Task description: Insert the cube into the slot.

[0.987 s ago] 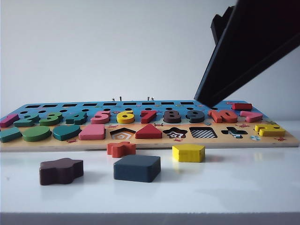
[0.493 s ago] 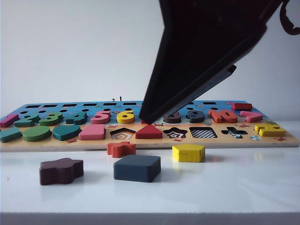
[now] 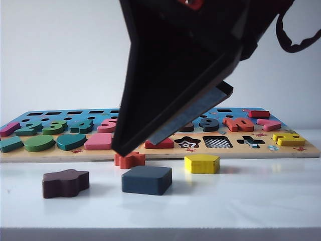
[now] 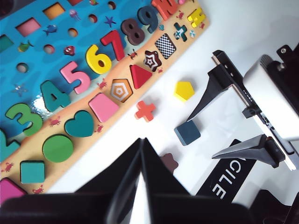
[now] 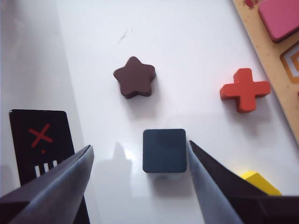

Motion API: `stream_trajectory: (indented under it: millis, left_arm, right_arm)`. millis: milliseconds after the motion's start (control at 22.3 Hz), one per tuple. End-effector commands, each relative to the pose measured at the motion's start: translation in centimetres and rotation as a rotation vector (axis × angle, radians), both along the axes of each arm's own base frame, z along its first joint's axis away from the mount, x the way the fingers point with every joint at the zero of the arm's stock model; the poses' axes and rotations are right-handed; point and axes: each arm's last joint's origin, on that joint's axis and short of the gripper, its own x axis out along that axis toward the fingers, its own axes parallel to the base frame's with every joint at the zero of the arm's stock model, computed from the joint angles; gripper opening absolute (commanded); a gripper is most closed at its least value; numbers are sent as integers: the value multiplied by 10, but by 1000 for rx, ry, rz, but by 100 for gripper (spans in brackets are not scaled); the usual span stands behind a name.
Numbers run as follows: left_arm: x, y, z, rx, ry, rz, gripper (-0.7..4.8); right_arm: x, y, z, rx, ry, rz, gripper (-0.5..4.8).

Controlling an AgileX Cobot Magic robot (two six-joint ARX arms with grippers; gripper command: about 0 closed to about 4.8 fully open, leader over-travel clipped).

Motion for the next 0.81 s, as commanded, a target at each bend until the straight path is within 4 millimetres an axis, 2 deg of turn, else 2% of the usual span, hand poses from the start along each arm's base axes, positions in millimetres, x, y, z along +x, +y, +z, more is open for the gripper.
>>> stream_trajectory:
  millis: [45, 583, 673, 718, 807]
  left_arm:
    - [0, 0, 2, -10, -13, -10, 17]
    - [0, 0, 2, -8, -12, -6, 17]
    - [0, 0, 2, -8, -11, -6, 17]
    - [0, 0, 2, -8, -11, -6, 17]
    - [0, 0, 2, -8, -11, -6, 17]
  right_arm:
    - [3, 4, -3, -10, -17, -28, 363]
    - [7, 11, -16, -44, -10, -34, 339]
    - [7, 11, -17, -50, -7, -34, 319]
    - [7, 11, -17, -50, -8, -33, 278]
    - [7, 11, -17, -50, -10, -30, 250]
